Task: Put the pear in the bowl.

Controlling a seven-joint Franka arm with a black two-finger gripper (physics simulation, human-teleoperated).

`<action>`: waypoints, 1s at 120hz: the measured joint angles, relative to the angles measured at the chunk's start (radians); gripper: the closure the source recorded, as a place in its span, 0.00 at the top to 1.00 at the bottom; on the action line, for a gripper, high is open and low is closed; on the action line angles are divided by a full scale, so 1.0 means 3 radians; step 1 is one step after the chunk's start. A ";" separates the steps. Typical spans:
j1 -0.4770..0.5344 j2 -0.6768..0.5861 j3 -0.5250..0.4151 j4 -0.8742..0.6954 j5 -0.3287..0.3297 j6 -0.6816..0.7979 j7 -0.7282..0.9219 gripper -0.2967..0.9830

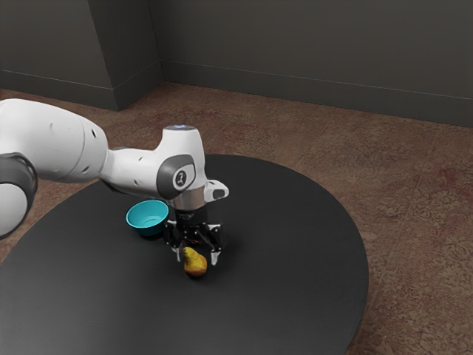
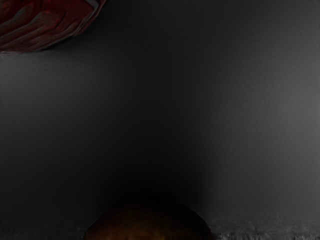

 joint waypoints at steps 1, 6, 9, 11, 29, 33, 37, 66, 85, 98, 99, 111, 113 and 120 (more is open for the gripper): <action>0.0000 0.0000 0.0000 -0.0003 0.0000 -0.0007 -0.0001 0.74; 0.0000 -0.0001 0.0000 -0.0024 -0.0002 -0.0039 -0.0005 0.73; 0.0000 -0.0001 0.0001 -0.0033 -0.0002 -0.0055 -0.0007 0.73; 0.0000 -0.0001 0.0001 -0.0036 -0.0002 -0.0065 -0.0009 0.72; -0.0001 0.0002 0.0001 -0.0046 -0.0001 -0.0126 -0.0020 0.66; -0.0001 0.0003 0.0001 -0.0047 -0.0001 -0.0135 -0.0023 0.64; -0.0001 0.0003 0.0001 -0.0045 -0.0001 -0.0142 -0.0025 0.62; -0.0001 0.0005 0.0009 -0.0024 0.0002 -0.0167 -0.0041 0.48; -0.0001 -0.0026 0.0011 -0.0015 0.0017 -0.0183 -0.0060 0.43; 0.0006 -0.0143 0.0026 -0.0002 0.0036 -0.0258 -0.0075 0.40; 0.0009 -0.0161 0.0030 -0.0002 0.0038 -0.0267 -0.0076 0.40; 0.0032 -0.0444 0.0173 0.0002 0.0089 -0.0440 -0.0091 0.34; 0.0034 -0.0496 0.0210 0.0003 0.0107 -0.0478 -0.0093 0.34; 0.0033 -0.0670 0.0351 0.0018 0.0185 -0.0623 -0.0102 0.35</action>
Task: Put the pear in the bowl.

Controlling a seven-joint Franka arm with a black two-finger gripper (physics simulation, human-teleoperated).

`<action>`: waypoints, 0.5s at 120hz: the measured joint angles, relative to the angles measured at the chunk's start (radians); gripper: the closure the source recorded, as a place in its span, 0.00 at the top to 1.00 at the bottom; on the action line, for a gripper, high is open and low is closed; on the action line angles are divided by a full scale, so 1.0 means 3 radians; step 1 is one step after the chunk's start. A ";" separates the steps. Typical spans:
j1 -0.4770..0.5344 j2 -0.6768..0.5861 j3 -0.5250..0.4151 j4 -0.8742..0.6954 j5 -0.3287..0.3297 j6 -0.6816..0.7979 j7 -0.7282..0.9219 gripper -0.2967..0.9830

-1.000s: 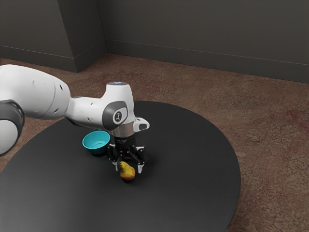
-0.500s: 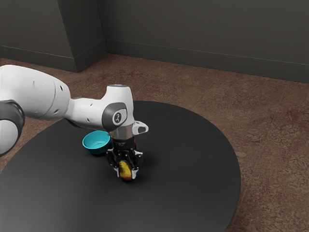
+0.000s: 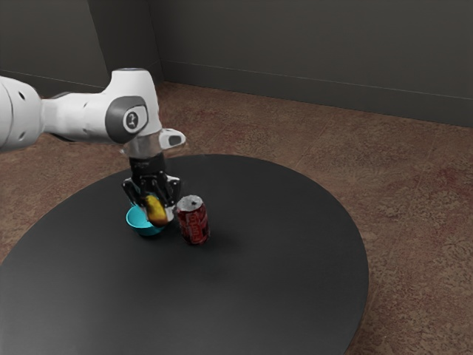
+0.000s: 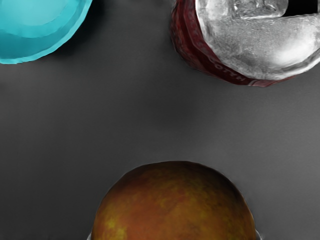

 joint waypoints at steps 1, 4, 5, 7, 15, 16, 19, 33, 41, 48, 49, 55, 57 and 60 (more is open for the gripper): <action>0.0001 -0.0020 0.0023 0.0009 0.0014 -0.0023 -0.0001 0.35; -0.0002 -0.0069 0.0107 0.0057 0.0056 -0.0100 -0.0003 0.35; -0.0001 -0.0081 0.0136 0.0075 0.0069 -0.0127 -0.0004 0.35; 0.0002 -0.0106 0.0191 0.0112 0.0091 -0.0179 -0.0005 0.35; 0.0013 -0.0154 0.0416 0.0252 0.0180 -0.0356 -0.0002 0.36; 0.0015 -0.0146 0.0442 0.0272 0.0188 -0.0374 -0.0001 0.36; 0.0025 -0.0108 0.0506 0.0334 0.0209 -0.0422 0.0002 0.36; 0.0189 0.0421 0.0621 0.0829 0.0204 -0.0573 0.0060 0.37; 0.0301 0.0726 0.0625 0.1049 0.0120 -0.0621 0.0114 0.37; 0.0335 0.0898 0.0611 0.1169 0.0042 -0.0632 0.0162 0.37; 0.0337 0.0916 0.0608 0.1179 0.0032 -0.0629 0.0169 0.37; 0.0345 0.0997 0.0581 0.1215 -0.0025 -0.0603 0.0211 0.38; 0.0346 0.1018 0.0576 0.1221 -0.0047 -0.0590 0.0225 0.38; 0.0348 0.1053 0.0571 0.1229 -0.0085 -0.0568 0.0247 0.38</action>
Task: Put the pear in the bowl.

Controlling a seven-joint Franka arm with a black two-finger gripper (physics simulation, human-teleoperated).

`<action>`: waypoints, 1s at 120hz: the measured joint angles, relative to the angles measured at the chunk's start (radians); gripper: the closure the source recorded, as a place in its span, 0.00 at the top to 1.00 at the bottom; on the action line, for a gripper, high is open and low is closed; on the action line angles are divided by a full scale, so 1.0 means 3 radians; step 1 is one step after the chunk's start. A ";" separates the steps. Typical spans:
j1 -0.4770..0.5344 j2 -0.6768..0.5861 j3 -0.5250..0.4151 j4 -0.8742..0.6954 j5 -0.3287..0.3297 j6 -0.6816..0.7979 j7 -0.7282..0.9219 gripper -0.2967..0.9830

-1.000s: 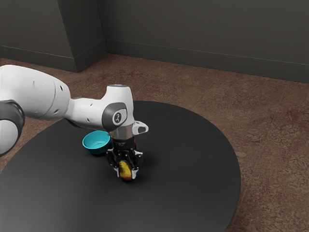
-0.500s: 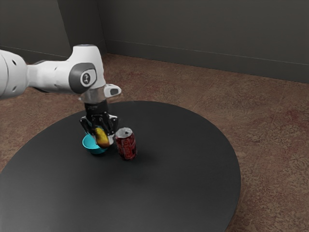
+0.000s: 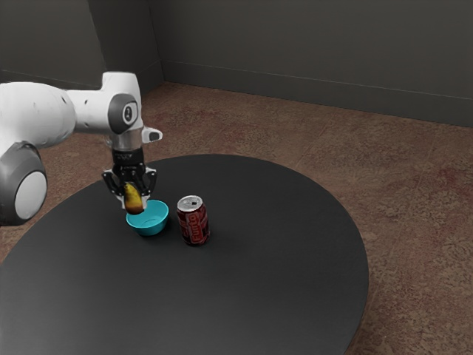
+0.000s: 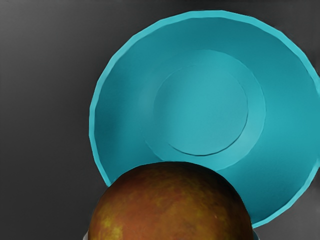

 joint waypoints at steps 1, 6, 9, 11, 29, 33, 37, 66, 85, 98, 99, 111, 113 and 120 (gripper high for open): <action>0.0000 0.0010 -0.0001 0.0002 -0.0013 0.0008 0.0008 0.38; 0.0001 0.0058 -0.0005 0.0011 -0.0069 0.0055 0.0047 0.38; 0.0002 0.0081 -0.0006 0.0023 -0.0095 0.0082 0.0070 0.38; 0.0003 0.0097 -0.0007 0.0034 -0.0111 0.0099 0.0086 0.38; 0.0018 0.0156 -0.0018 0.0098 -0.0195 0.0210 0.0231 0.47; 0.0020 0.0160 -0.0022 0.0102 -0.0211 0.0228 0.0266 0.51; 0.0021 0.0160 -0.0025 0.0104 -0.0225 0.0243 0.0299 0.55; 0.0018 -0.0063 -0.0033 0.0103 -0.0247 0.0261 0.0487 0.70; -0.0008 -0.0842 -0.0035 0.0060 -0.0023 -0.0009 0.0569 0.73; -0.0062 -0.1486 -0.0234 0.0018 0.0247 -0.0271 0.0612 0.75; -0.0060 -0.1521 -0.0269 0.0018 0.0262 -0.0287 0.0615 0.75; -0.0188 -0.1754 -0.0549 0.0043 0.0380 -0.0476 0.0647 0.76; -0.0235 -0.1777 -0.0568 0.0045 0.0392 -0.0503 0.0652 0.76; -0.0411 -0.1860 -0.0632 0.0051 0.0431 -0.0582 0.0668 0.76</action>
